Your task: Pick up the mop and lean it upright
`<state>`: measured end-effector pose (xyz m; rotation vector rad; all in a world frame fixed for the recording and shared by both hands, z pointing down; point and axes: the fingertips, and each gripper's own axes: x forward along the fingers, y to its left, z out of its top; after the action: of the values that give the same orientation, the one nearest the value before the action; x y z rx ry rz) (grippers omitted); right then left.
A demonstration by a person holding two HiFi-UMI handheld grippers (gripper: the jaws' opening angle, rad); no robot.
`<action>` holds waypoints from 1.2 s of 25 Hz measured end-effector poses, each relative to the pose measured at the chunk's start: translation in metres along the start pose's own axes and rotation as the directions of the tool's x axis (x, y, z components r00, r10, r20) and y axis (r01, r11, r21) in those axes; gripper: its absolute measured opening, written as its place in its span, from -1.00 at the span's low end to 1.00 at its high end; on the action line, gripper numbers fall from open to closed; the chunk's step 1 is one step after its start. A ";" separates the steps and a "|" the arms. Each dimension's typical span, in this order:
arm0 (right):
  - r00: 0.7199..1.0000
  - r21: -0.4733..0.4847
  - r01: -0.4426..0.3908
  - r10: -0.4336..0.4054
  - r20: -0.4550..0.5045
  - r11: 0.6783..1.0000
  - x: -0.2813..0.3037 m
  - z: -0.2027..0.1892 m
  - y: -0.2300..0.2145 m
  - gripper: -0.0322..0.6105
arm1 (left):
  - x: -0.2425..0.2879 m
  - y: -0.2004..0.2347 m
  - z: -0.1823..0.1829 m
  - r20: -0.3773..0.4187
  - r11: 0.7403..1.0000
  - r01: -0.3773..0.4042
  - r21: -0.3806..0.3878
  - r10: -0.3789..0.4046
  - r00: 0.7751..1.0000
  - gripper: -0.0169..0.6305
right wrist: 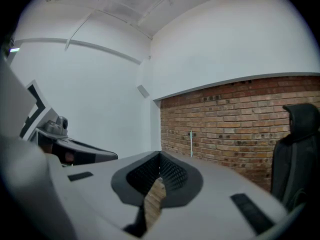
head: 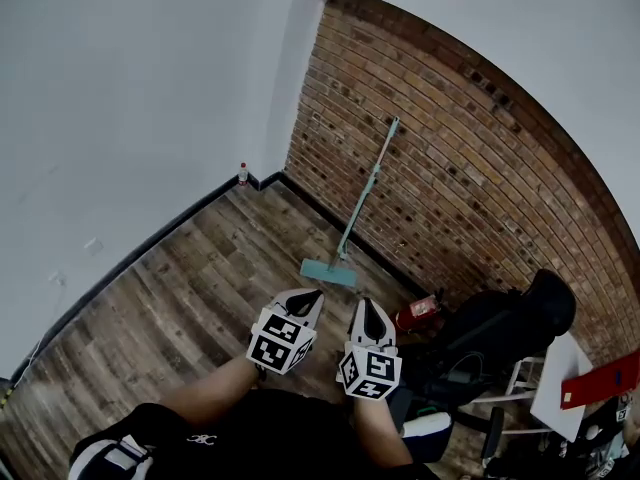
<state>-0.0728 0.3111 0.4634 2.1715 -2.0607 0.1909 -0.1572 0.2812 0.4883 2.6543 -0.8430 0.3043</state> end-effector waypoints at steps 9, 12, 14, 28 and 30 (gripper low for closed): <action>0.999 -0.020 0.029 -0.030 -0.033 0.999 0.025 0.001 0.001 -0.86 | 0.015 0.030 0.003 -0.013 0.999 0.028 -0.039 -0.028 1.000 -0.97; 0.999 -0.007 0.031 -0.031 -0.024 0.999 0.044 0.004 -0.003 -0.86 | 0.027 0.044 0.007 -0.022 0.999 0.017 -0.037 -0.018 1.000 -0.97; 0.999 0.004 0.027 -0.027 -0.017 1.000 0.057 0.003 -0.007 -0.86 | 0.038 0.051 0.007 -0.037 1.000 0.007 -0.031 -0.009 0.999 -0.97; 0.997 0.090 -0.073 0.072 0.022 0.993 0.210 0.030 -0.112 -0.86 | 0.190 0.089 0.081 -0.067 0.995 -0.082 0.061 0.086 0.994 -0.97; 0.998 0.112 -0.069 0.069 0.004 0.991 0.227 0.025 -0.135 -0.86 | 0.215 0.086 0.085 -0.078 0.994 -0.084 0.071 0.090 0.993 -0.97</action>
<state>0.0737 0.0906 0.4797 2.1633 -2.1766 0.3223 -0.0274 0.0719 0.4962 2.6510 -0.9399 0.4663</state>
